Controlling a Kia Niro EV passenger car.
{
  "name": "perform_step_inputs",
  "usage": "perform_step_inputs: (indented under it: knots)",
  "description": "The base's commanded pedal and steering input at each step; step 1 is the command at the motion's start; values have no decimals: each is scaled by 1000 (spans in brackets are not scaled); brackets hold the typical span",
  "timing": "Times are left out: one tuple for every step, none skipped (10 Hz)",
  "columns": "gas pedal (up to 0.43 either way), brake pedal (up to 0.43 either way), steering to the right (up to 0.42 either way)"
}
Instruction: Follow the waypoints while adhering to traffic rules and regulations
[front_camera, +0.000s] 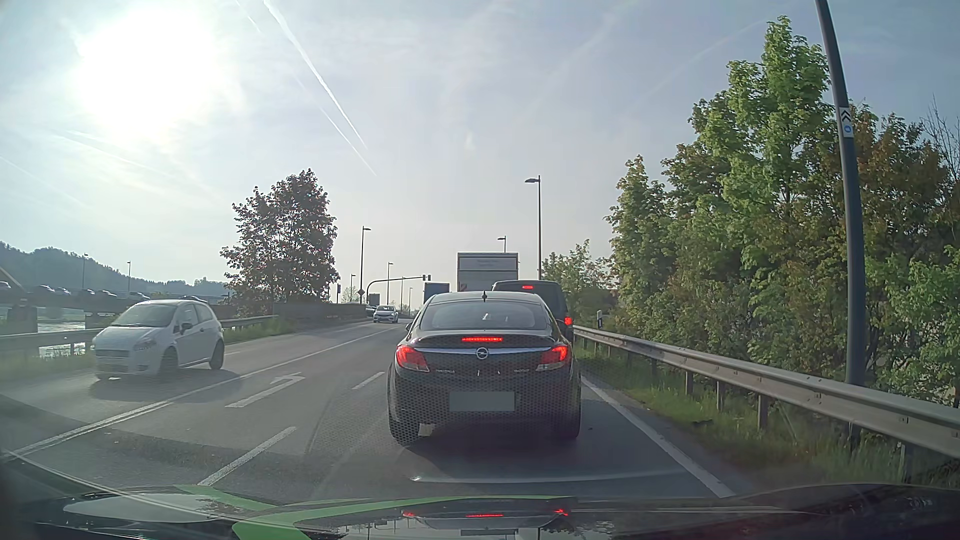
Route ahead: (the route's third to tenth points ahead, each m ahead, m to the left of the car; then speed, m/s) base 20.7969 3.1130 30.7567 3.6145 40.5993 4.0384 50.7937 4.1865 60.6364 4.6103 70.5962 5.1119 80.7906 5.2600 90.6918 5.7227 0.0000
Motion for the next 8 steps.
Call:
perform_step_inputs:
  knots:
    - [0, 268, 0]
    - [0, 268, 0]
    - [0, 268, 1]
    - [0, 268, 0]
    - [0, 268, 0]
    - [0, 268, 0]
    - [0, 268, 0]
    - [0, 268, 1]
